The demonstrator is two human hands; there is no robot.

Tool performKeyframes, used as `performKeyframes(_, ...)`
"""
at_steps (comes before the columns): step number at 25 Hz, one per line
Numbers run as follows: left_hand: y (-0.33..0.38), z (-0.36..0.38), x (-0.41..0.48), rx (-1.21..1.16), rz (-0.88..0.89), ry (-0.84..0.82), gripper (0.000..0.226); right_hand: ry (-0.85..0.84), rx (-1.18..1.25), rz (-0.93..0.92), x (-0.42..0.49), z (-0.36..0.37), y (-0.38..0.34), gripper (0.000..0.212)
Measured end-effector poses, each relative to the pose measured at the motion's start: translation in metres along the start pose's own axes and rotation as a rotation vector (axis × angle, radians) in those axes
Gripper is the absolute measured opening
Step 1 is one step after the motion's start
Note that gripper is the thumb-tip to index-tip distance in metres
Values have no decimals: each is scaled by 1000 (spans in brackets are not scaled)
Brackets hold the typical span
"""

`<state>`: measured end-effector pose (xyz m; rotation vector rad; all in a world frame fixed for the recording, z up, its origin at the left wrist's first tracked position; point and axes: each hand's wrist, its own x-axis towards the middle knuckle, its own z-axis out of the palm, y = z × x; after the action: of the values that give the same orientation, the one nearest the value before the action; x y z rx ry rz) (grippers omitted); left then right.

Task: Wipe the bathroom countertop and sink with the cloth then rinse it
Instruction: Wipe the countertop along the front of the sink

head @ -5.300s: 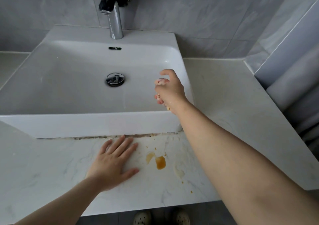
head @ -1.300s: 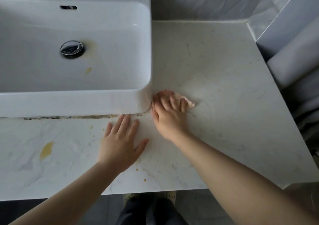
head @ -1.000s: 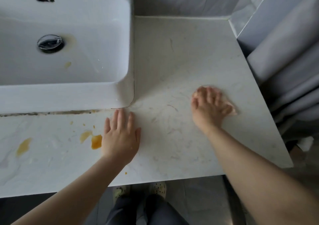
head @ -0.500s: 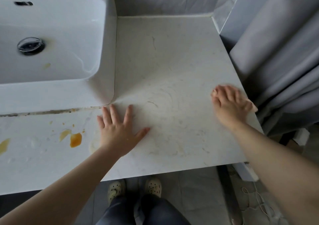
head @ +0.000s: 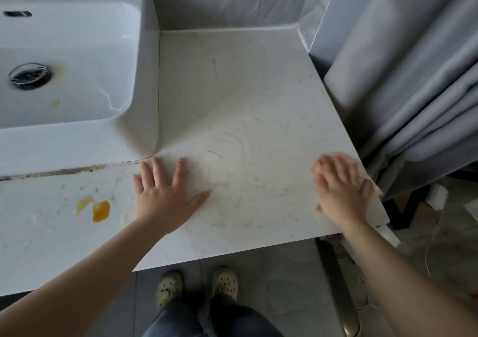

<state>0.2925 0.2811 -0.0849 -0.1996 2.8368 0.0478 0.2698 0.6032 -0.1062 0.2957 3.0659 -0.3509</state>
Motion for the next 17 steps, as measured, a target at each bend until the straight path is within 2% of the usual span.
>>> performKeyframes(2, 2, -1, 1, 4, -6, -1, 99, 107, -71, 52, -28, -4, -12, 59)
performKeyframes(5, 1, -4, 2, -6, 15, -21, 97, 34, -38, -360, -74, 26, -87, 52)
performKeyframes(7, -2, -5, 2, 12, 39, -12, 97, -31, -91, -502, -72, 19, -94, 55)
performKeyframes(9, -5, -5, 2, 18, 44, 18, 98, -62, -141, -291, -44, 5, -48, 62)
performKeyframes(11, -6, -8, 4, 49, 56, 44, 97, 4, -107, 63, -28, -5, 3, 69)
performKeyframes(12, -7, -10, 4, 70, 61, 42, 95, 44, -131, 155, -31, -9, 8, 72)
performKeyframes(13, -8, -11, 4, 86, 67, 42, 94, 91, -178, 166, -39, -5, -2, 70)
performKeyframes(15, -11, -14, 6, 99, 91, 60, 99, 38, -187, -64, -68, 12, -65, 59)
performKeyframes(17, -17, -13, 4, 118, 110, 73, 105, -22, -139, -402, -99, 37, -118, 53)
